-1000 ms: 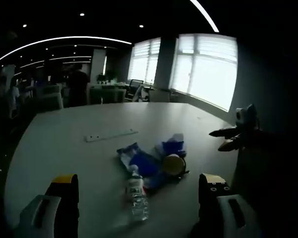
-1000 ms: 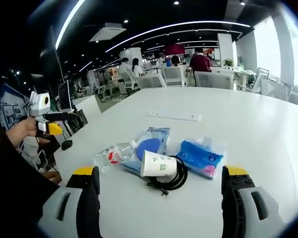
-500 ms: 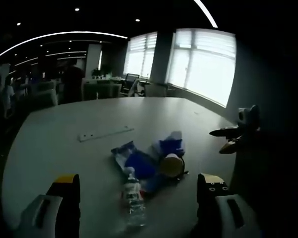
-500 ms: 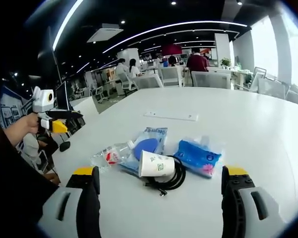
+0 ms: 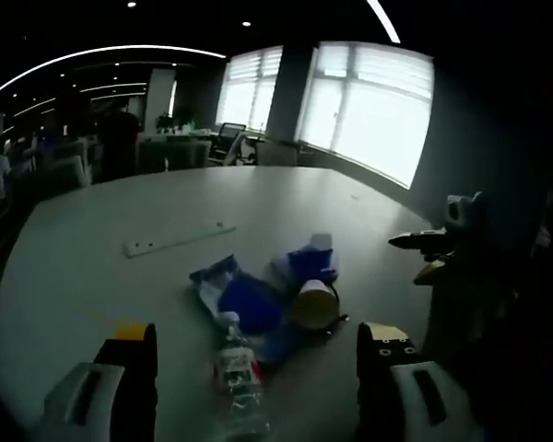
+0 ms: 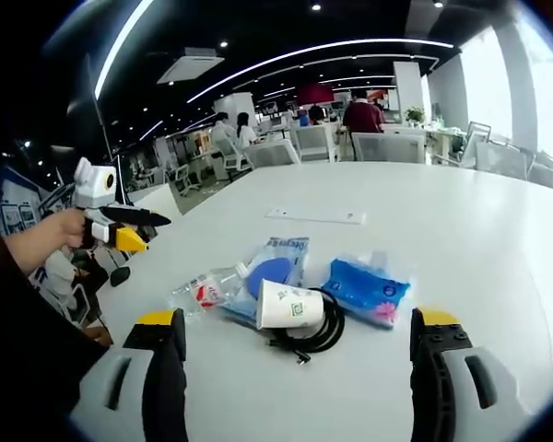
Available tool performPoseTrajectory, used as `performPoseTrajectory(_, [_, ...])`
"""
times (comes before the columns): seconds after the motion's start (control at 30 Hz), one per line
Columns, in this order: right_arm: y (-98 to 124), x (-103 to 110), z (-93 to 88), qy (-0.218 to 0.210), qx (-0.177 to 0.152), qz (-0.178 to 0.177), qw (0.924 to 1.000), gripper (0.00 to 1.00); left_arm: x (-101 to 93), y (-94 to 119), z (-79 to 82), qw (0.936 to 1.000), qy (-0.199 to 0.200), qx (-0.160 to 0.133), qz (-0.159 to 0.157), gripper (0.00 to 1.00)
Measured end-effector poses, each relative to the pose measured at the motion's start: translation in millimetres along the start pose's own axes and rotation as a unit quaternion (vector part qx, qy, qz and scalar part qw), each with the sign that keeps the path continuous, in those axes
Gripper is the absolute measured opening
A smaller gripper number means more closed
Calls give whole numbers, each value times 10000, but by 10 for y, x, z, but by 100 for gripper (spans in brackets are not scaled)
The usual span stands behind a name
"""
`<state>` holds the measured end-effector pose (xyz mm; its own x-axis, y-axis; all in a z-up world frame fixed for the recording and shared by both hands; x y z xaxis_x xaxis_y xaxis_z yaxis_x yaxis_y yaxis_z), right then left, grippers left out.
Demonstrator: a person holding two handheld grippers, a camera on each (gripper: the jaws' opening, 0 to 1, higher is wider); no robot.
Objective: Arrange the tabletop items into an orderly group along one side of the table until the central work area is clear of visible clutter.
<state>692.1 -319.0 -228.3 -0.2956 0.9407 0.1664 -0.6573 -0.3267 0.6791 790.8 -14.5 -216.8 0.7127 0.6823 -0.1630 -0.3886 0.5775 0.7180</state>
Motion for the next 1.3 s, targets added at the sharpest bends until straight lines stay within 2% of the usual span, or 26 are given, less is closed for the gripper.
performPoseTrajectory(0.2, [25, 0, 5, -20, -57, -54, 10000, 98, 27, -223, -29, 9995, -72, 310, -28, 85])
performPoseTrajectory(0.4, [6, 3, -43, 10, 40, -23, 10000, 98, 36, -374, 15, 9991, -40, 413, 56, 76])
performPoseTrajectory(0.6, [-5, 9, -46, 28, 57, -31, 10000, 97, 51, -607, 36, 9972, -125, 728, 90, 71])
performPoseTrajectory(0.67, [-8, 5, -44, 16, 45, -57, 10000, 96, 82, -699, 27, 9958, -87, 898, 178, 69])
performPoseTrajectory(0.93, [-56, 11, -70, 0, 109, -92, 9999, 95, 75, -981, 73, 9925, 59, 1210, 152, 64])
performPoseTrajectory(1.13, [-68, -11, -98, -42, 131, -108, 9998, 94, 124, -1107, 86, 9897, 42, 1415, 221, 61])
performPoseTrajectory(1.2, [-70, -21, -109, -72, 134, -123, 9998, 94, 150, -1140, 86, 9885, 37, 1493, 228, 54])
performPoseTrajectory(1.3, [-74, -30, -124, -98, 144, -139, 9998, 93, 165, -1186, 97, 9881, 45, 1522, 230, 54])
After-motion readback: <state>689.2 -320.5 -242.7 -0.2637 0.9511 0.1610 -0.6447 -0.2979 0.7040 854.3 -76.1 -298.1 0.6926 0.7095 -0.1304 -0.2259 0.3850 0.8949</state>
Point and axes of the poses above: the point that each gripper's makers call its tool centre point, and the gripper's own axes: y roughly backward along the fingers, x roughly to its left, z roughly out of its top, the point moved 6 cm from there along y, roughly backward along the fingers, and after that the axes turned 13 degrees about x, right-handed, at the moved point
